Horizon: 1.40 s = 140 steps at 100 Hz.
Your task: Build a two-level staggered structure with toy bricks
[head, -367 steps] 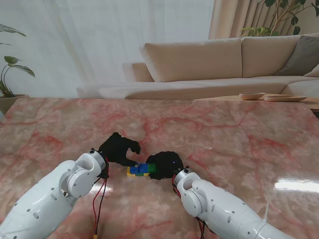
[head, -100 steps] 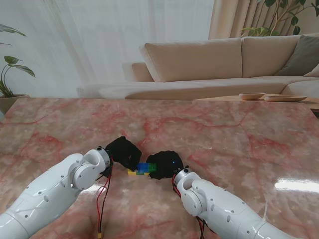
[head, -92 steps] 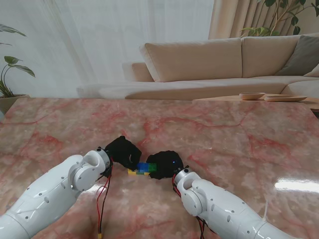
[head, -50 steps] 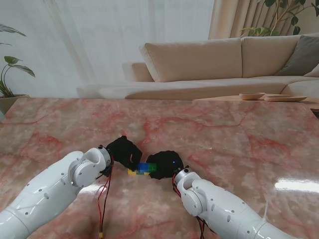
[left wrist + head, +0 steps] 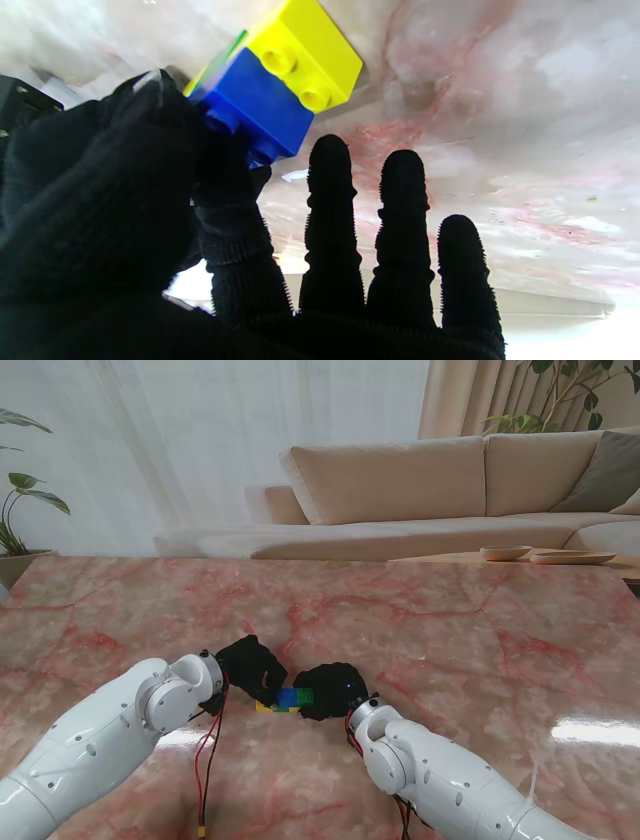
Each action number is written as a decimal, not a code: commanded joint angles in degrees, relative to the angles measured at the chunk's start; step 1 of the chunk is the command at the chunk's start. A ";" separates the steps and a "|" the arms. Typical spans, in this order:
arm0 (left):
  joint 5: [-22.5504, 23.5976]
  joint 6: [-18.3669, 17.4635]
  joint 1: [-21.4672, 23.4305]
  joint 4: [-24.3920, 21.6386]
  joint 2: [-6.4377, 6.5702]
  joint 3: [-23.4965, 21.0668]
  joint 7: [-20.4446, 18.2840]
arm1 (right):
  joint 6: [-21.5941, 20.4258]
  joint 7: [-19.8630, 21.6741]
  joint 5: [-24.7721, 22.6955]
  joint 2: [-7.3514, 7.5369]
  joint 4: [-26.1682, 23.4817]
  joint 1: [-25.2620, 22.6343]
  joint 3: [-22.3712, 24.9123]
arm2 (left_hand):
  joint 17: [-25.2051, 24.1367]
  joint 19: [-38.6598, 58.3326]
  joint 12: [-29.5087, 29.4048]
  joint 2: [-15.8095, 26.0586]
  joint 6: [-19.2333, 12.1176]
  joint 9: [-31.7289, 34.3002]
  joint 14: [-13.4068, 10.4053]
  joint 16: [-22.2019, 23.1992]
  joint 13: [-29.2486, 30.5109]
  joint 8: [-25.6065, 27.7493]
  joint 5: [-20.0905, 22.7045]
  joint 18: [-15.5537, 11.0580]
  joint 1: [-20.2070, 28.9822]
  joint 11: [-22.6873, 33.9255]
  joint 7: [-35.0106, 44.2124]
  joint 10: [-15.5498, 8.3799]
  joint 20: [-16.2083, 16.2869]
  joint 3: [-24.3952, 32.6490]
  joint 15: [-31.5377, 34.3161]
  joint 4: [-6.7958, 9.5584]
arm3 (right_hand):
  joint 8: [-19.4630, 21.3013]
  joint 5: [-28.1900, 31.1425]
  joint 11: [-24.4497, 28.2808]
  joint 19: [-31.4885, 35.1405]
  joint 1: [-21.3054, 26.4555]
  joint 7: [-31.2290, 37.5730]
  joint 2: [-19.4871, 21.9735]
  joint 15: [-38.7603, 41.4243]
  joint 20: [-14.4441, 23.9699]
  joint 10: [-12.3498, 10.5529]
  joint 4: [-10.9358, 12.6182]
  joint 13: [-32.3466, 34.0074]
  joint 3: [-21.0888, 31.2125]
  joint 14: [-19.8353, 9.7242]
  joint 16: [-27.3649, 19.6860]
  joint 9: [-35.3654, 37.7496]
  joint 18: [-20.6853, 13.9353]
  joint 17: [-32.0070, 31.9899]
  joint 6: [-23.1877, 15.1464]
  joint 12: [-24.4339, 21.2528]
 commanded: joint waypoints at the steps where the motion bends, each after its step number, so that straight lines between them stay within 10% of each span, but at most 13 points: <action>1: 0.78 -0.33 2.90 3.25 0.56 0.66 -0.55 | 0.33 0.99 -0.04 0.03 0.46 -0.61 -0.21 | -1.81 -1.39 -2.09 4.33 15.63 -3.62 -1.04 -1.08 -2.54 -4.38 -2.40 -1.39 5.13 1.40 -22.20 -0.66 -0.39 5.94 -2.28 4.16 | 0.08 -0.11 -1.31 -0.04 2.68 1.37 1.47 -0.06 0.34 -0.52 -0.53 -0.69 1.78 -1.86 0.70 -0.12 -0.41 -0.21 -3.07 -1.49; 12: -0.57 -1.03 3.90 3.56 -0.07 -0.98 1.72 | 0.35 0.77 -0.04 -0.04 0.67 -0.51 -0.31 | -3.12 -2.70 -14.38 1.21 17.94 -9.30 -1.06 -2.50 -5.33 -0.31 -6.68 -1.76 1.09 4.31 -29.10 -0.34 -0.58 10.39 -3.97 3.33 | 0.11 -0.06 -1.32 -0.05 2.70 1.40 1.43 -0.07 0.35 -0.52 -0.51 -0.69 1.83 -1.88 0.69 -0.03 -0.41 -0.21 -2.99 -1.55; 19: -1.03 -1.55 4.59 3.51 -0.42 -2.19 3.18 | 0.40 0.88 0.00 -0.03 0.65 -0.49 -0.34 | -3.44 -3.23 -16.97 1.04 19.75 -11.97 -1.28 -3.66 -6.58 3.18 -10.81 -1.87 -3.90 2.91 -32.53 -0.36 -0.74 15.10 -4.93 7.60 | 0.13 -0.06 -1.27 -0.05 2.65 1.43 1.51 -0.05 0.35 -0.53 -0.53 -0.68 1.81 -1.90 0.70 0.01 -0.41 -0.21 -3.06 -1.52; 36: -3.98 -2.04 6.83 1.96 -1.10 -5.71 4.20 | 0.65 1.20 -0.07 0.05 0.39 -0.53 -0.29 | -5.59 -7.03 -23.77 -1.52 22.00 -20.47 -0.97 -7.84 -11.47 3.00 -17.63 -2.19 -6.87 -2.77 -37.05 1.76 -2.41 13.40 -9.27 6.73 | 0.11 -0.11 -1.31 -0.05 2.60 1.40 1.56 -0.05 0.36 -0.51 -0.53 -0.70 1.71 -1.92 0.70 -0.09 -0.41 -0.21 -2.93 -1.58; 61: -8.56 -1.06 11.03 -3.23 -1.45 -11.36 2.75 | 1.11 1.80 -0.30 0.24 -0.09 -0.57 -0.26 | -4.78 -27.36 -35.39 1.16 26.28 -31.38 -2.77 -27.60 -20.63 -1.01 -23.67 -4.22 -10.04 -8.58 -45.80 3.32 -14.67 5.69 -24.71 7.18 | 0.60 -0.48 -2.43 -0.99 1.55 -1.13 1.98 -1.49 0.21 -0.21 0.65 -1.76 1.79 -1.54 0.05 -1.60 -0.29 -0.96 -1.80 -5.78; 140: -9.83 3.60 18.69 -12.23 -2.01 -20.26 4.30 | 2.77 5.62 -2.43 1.68 -2.68 -0.23 -0.38 | -4.80 -32.89 -38.42 4.29 27.25 -33.94 -4.25 -32.88 -23.95 -3.28 -24.98 -4.58 -10.27 -9.80 -49.94 3.50 -17.03 -0.62 -27.83 8.31 | 0.40 -7.20 -8.52 -13.65 -1.61 -13.22 3.56 -12.53 -2.66 3.07 6.65 -10.59 -2.91 0.81 -6.15 -13.09 2.06 -8.71 4.99 -14.72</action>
